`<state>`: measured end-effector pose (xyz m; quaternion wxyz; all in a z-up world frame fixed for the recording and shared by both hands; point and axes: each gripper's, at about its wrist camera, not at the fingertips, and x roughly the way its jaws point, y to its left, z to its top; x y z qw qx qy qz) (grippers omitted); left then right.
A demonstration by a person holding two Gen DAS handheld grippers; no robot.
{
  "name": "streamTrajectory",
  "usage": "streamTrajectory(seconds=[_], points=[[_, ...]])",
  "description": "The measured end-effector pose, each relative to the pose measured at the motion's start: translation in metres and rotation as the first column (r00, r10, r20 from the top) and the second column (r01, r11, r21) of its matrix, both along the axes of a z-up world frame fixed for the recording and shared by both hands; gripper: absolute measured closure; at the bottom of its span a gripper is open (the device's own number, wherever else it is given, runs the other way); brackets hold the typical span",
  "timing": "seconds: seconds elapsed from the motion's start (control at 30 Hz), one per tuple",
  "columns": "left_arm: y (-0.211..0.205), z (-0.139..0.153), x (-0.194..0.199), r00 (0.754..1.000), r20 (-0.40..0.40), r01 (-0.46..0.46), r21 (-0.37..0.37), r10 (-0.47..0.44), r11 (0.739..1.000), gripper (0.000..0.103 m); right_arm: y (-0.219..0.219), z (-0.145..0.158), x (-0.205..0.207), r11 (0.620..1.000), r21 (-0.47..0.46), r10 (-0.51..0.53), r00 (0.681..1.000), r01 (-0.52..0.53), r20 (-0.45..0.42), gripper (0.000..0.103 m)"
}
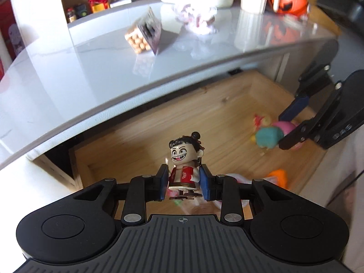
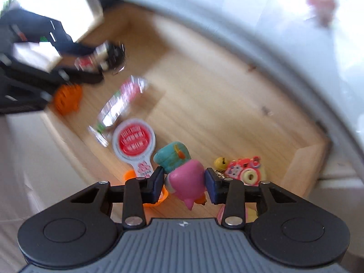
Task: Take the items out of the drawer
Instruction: 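Carry the figure and squishy toy onto the countertop and release both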
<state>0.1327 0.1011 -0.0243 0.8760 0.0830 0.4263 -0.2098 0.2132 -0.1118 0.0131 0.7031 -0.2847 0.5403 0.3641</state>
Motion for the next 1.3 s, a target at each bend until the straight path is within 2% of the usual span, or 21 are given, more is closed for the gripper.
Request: streamTrajectory(seconds=[0.07, 0.1, 0.2, 0.27, 0.3, 0.37, 0.47, 0.67, 0.73, 0.8, 0.83, 0.93, 1.07, 1.13, 1.3], points=[[0.007, 0.028, -0.006, 0.999, 0.041, -0.007, -0.090, 0.011, 0.996, 0.070, -0.017, 0.035, -0.002, 0.994, 0.107, -0.033, 0.999, 0.032, 0.008, 0.065], [0.011, 0.050, -0.008, 0.995, 0.096, -0.009, -0.125, 0.021, 0.992, 0.070, -0.027, 0.060, -0.003, 0.984, 0.175, -0.044, 0.998, 0.038, 0.033, 0.065], [0.026, 0.109, 0.001, 0.956, 0.273, -0.055, -0.193, 0.107, 0.980, 0.070, -0.056, 0.137, 0.001, 0.927, 0.371, -0.119, 0.983, 0.061, 0.138, 0.065], [0.037, 0.139, 0.019, 0.917, 0.339, -0.131, -0.236, 0.208, 0.963, 0.070, -0.068, 0.177, 0.006, 0.878, 0.473, -0.197, 0.954, 0.069, 0.226, 0.065], [0.041, 0.147, 0.034, 0.905, 0.346, -0.172, -0.240, 0.249, 0.955, 0.070, -0.070, 0.191, 0.008, 0.864, 0.500, -0.226, 0.931, 0.057, 0.286, 0.065], [0.045, 0.147, 0.064, 0.899, 0.322, -0.229, -0.231, 0.296, 0.946, 0.070, -0.064, 0.204, 0.018, 0.855, 0.516, -0.266, 0.889, 0.040, 0.372, 0.064], [0.044, 0.126, 0.100, 0.896, 0.287, -0.288, -0.206, 0.339, 0.935, 0.070, -0.040, 0.190, 0.042, 0.868, 0.494, -0.292, 0.855, 0.048, 0.430, 0.064], [0.047, 0.071, 0.127, 0.924, 0.202, -0.313, -0.093, 0.326, 0.945, 0.070, 0.029, 0.099, 0.075, 0.948, 0.310, -0.245, 0.785, 0.071, 0.569, 0.064], [0.051, 0.062, 0.126, 0.928, 0.181, -0.314, -0.089, 0.326, 0.945, 0.070, 0.037, 0.084, 0.078, 0.963, 0.258, -0.224, 0.778, 0.083, 0.587, 0.064], [0.053, 0.054, 0.125, 0.933, 0.164, -0.310, -0.088, 0.321, 0.947, 0.070, 0.041, 0.070, 0.079, 0.967, 0.241, -0.214, 0.791, 0.087, 0.573, 0.064], [0.054, 0.051, 0.125, 0.936, 0.152, -0.307, -0.084, 0.316, 0.948, 0.070, 0.041, 0.065, 0.078, 0.967, 0.239, -0.212, 0.786, 0.084, 0.581, 0.064], [0.055, 0.040, 0.122, 0.942, 0.150, -0.289, -0.091, 0.300, 0.953, 0.067, 0.041, 0.061, 0.073, 0.971, 0.232, -0.193, 0.765, 0.058, 0.615, 0.063], [0.055, 0.040, 0.116, 0.933, 0.173, -0.302, -0.099, 0.315, 0.948, 0.069, 0.037, 0.064, 0.073, 0.967, 0.246, -0.201, 0.778, 0.062, 0.595, 0.060], [0.057, 0.049, 0.110, 0.925, 0.203, -0.303, -0.114, 0.321, 0.946, 0.069, 0.031, 0.072, 0.073, 0.963, 0.264, -0.209, 0.788, 0.061, 0.580, 0.060], [0.061, 0.078, 0.085, 0.902, 0.303, -0.282, -0.124, 0.307, 0.951, 0.069, -0.003, 0.111, 0.061, 0.925, 0.377, -0.254, 0.799, 0.037, 0.545, 0.053]])
